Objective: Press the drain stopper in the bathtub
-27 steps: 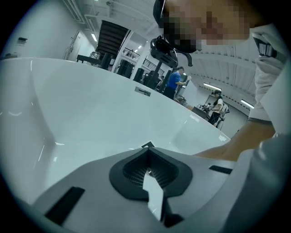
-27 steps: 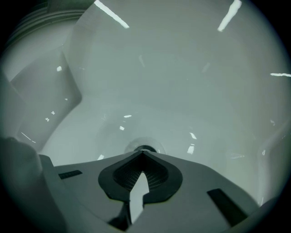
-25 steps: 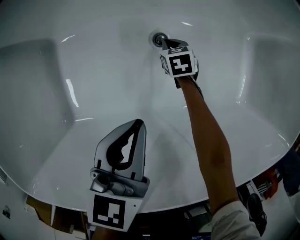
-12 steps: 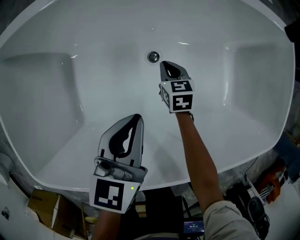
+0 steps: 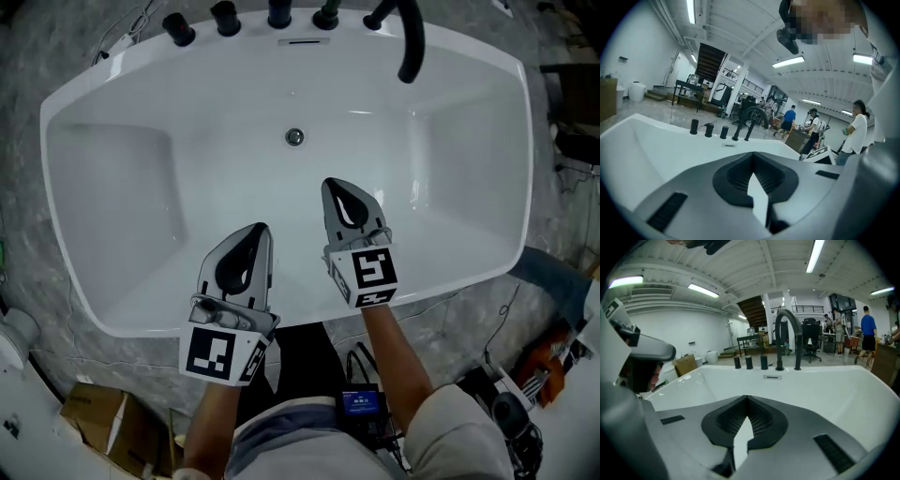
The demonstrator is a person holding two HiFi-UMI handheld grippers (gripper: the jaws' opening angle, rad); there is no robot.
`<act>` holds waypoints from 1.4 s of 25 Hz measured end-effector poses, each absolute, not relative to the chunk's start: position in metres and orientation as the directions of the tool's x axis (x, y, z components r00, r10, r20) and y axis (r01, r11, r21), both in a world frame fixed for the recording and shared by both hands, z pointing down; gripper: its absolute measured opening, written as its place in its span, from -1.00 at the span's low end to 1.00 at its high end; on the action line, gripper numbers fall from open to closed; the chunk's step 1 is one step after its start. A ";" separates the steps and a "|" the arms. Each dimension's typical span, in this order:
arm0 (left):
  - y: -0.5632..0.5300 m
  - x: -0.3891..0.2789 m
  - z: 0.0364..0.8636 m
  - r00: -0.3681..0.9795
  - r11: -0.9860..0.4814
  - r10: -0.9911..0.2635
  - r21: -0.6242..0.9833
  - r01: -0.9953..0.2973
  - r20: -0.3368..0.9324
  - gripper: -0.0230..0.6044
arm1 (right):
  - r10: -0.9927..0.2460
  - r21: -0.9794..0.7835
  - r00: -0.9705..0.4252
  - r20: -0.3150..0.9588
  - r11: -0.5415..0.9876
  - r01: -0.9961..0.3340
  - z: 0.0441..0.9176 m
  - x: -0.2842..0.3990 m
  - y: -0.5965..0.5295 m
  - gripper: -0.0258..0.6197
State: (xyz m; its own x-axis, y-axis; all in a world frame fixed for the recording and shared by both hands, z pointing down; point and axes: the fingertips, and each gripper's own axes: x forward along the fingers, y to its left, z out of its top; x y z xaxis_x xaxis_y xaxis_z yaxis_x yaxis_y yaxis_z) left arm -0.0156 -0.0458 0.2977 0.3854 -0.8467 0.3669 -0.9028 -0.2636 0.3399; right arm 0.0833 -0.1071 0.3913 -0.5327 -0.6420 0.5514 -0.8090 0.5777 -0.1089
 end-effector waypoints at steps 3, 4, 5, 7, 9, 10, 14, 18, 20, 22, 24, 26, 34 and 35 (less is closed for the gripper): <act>-0.031 -0.016 0.254 0.375 -0.253 -0.859 0.347 -0.903 0.348 -0.91 | -0.661 -0.114 -0.551 0.509 0.583 -0.805 0.327 0.086 -0.083 -0.87; -0.029 -0.016 0.240 0.374 -0.256 -0.864 0.347 -0.902 0.337 -0.91 | -0.672 -0.112 -0.554 0.491 0.581 -0.806 0.307 0.088 -0.078 -0.87; -0.029 -0.015 0.227 0.376 -0.261 -0.868 0.345 -0.901 0.324 -0.91 | -0.686 -0.108 -0.554 0.472 0.579 -0.808 0.286 0.089 -0.074 -0.87; -0.027 -0.014 0.202 0.379 -0.273 -0.875 0.341 -0.900 0.300 -0.91 | -0.711 -0.097 -0.555 0.432 0.575 -0.812 0.246 0.092 -0.067 -0.87; -0.022 -0.014 0.179 0.381 -0.278 -0.879 0.340 -0.898 0.287 -0.91 | -0.725 -0.092 -0.560 0.401 0.577 -0.812 0.208 0.094 -0.055 -0.87; -0.019 -0.013 0.167 0.383 -0.281 -0.880 0.340 -0.898 0.283 -0.91 | -0.728 -0.095 -0.563 0.390 0.577 -0.811 0.190 0.096 -0.047 -0.87; -0.004 -0.004 0.112 0.403 -0.321 -0.882 0.317 -0.893 0.242 -0.91 | -0.757 -0.087 -0.564 0.331 0.571 -0.816 0.122 0.106 -0.016 -0.87; 0.017 0.004 0.057 0.412 -0.346 -0.889 0.296 -0.890 0.200 -0.91 | -0.776 -0.095 -0.566 0.277 0.565 -0.820 0.057 0.113 0.018 -0.87; 0.028 0.011 0.035 0.424 -0.366 -0.889 0.288 -0.885 0.172 -0.91 | -0.790 -0.097 -0.559 0.252 0.555 -0.827 0.033 0.120 0.033 -0.87; 0.039 0.014 0.019 0.436 -0.385 -0.888 0.278 -0.880 0.149 -0.91 | -0.801 -0.077 -0.555 0.225 0.553 -0.830 0.014 0.124 0.048 -0.87; 0.051 0.012 0.006 0.441 -0.397 -0.887 0.265 -0.879 0.135 -0.91 | -0.804 -0.060 -0.556 0.210 0.557 -0.828 0.001 0.123 0.062 -0.87; 0.061 0.011 -0.003 0.450 -0.410 -0.885 0.254 -0.876 0.123 -0.91 | -0.807 -0.056 -0.556 0.198 0.557 -0.829 -0.009 0.122 0.075 -0.87; 0.091 0.030 -0.024 0.500 -0.467 -0.861 0.241 -0.851 0.095 -0.91 | -0.821 -0.035 -0.546 0.169 0.549 -0.835 -0.040 0.132 0.109 -0.87; 0.092 0.034 -0.025 0.505 -0.473 -0.858 0.239 -0.848 0.095 -0.91 | -0.821 -0.030 -0.545 0.171 0.548 -0.836 -0.041 0.134 0.110 -0.87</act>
